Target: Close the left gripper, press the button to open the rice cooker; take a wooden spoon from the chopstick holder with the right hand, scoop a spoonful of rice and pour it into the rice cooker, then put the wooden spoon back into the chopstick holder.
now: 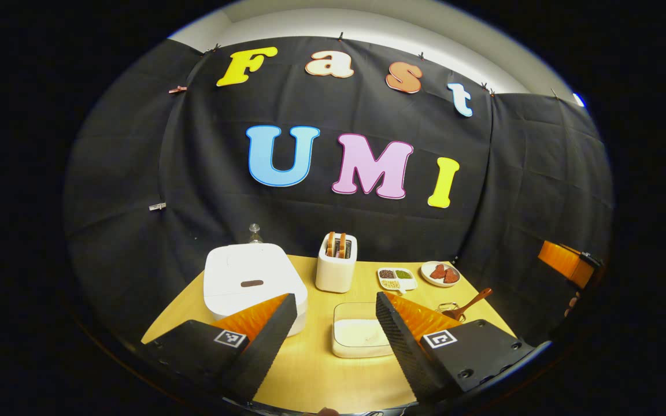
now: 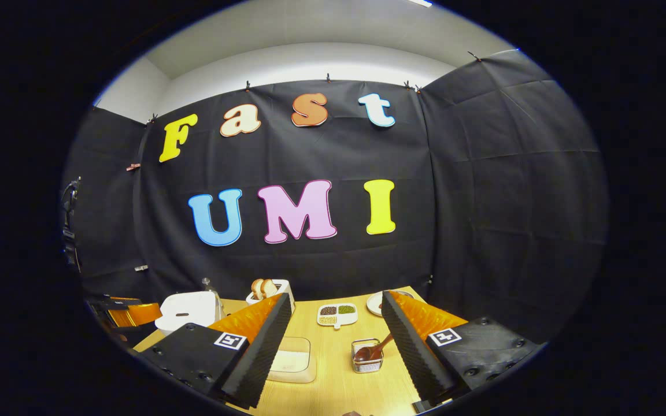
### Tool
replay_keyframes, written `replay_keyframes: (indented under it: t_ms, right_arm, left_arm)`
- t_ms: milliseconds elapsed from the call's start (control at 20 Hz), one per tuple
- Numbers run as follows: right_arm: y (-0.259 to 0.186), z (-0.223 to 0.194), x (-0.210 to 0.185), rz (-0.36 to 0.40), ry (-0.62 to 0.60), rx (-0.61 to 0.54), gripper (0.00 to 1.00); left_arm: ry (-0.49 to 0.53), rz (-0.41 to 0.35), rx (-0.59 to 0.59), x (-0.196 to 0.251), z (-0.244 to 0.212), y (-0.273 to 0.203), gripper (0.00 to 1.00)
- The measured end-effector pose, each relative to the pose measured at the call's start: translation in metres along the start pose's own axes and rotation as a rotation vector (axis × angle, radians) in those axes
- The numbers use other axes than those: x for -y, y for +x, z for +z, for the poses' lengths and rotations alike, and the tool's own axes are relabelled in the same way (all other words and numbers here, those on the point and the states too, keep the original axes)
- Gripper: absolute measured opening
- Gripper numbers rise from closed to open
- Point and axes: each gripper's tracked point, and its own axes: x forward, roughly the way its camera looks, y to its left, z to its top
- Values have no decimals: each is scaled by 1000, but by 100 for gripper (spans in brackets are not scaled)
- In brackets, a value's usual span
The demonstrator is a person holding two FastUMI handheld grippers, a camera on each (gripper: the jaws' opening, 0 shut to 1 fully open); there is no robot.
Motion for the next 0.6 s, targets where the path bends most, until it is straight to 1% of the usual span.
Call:
replay_keyframes:
  t_ms: [100, 200, 250, 350, 500, 600]
  right_arm:
    - [-8, -5, 18, -3, -22, -7, 98]
    - [-14, -16, 30, 10, -43, -26, 98]
    - [-15, -20, 36, 15, -56, -26, 98]
    - [-15, -27, 47, 12, -58, -35, 98]
    - [-15, -22, 49, 18, -14, -23, 98]
    - [-14, -27, 50, 22, -17, -34, 98]
  left_arm:
    - [19, 6, 5, 11, 0, -7, 95]
    - [39, 31, 17, 16, 1, -14, 95]
    - [35, 41, 30, 20, 2, -17, 95]
    - [19, 62, 9, 25, -6, -22, 95]
    - [36, 80, 9, 29, -2, -29, 95]
    - [57, 94, 19, 27, 2, -31, 95]
